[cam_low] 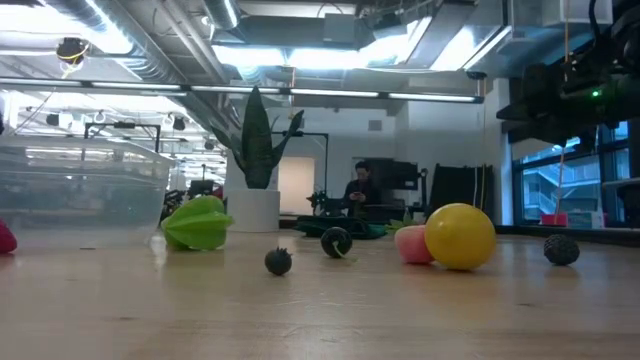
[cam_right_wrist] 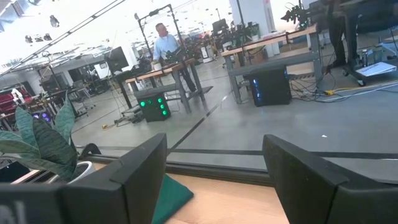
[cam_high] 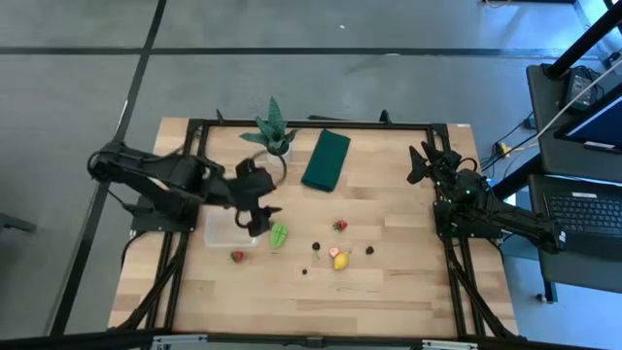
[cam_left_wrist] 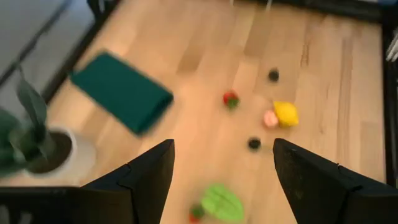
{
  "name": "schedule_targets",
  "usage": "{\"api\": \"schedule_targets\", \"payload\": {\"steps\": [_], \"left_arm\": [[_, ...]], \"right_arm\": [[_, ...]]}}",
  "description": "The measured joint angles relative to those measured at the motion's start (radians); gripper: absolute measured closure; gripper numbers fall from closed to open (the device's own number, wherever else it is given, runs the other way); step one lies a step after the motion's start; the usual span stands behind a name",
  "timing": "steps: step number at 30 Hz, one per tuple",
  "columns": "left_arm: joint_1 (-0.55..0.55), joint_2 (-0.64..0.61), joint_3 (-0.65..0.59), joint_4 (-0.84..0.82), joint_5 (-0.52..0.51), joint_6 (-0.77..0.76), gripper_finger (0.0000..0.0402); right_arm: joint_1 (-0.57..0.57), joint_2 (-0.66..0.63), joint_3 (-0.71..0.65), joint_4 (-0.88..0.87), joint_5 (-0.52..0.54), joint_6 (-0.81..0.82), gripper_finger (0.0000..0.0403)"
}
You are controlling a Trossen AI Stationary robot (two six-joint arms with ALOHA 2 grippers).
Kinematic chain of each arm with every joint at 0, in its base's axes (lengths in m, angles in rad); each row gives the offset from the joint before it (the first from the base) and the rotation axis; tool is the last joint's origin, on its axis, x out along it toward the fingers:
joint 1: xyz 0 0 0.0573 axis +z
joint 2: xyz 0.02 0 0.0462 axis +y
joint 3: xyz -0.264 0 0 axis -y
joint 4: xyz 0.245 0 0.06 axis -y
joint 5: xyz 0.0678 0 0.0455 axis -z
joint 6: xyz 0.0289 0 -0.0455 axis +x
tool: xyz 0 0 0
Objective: Pick and placing Produce into tupperware
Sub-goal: Put the bottom strawberry into the transparent bin
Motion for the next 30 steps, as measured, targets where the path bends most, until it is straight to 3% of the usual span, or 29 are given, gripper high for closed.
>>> {"api": "schedule_targets", "payload": {"steps": [7, 13, 30], "left_arm": [[-0.110, 0.153, 0.083, -0.228, -0.030, -0.092, 0.0138], [-0.185, 0.227, 0.085, -0.373, -0.025, -0.374, 0.0138], [-0.450, 0.441, 0.085, -0.428, 0.077, -0.759, 0.0138]], "right_arm": [[0.000, 0.000, 0.000, 0.000, 0.000, 0.000, 0.0136], [0.000, 0.000, 0.000, 0.000, 0.000, 0.001, 0.0136], [0.000, 0.000, 0.000, 0.000, 0.000, 0.003, 0.0136]]}}
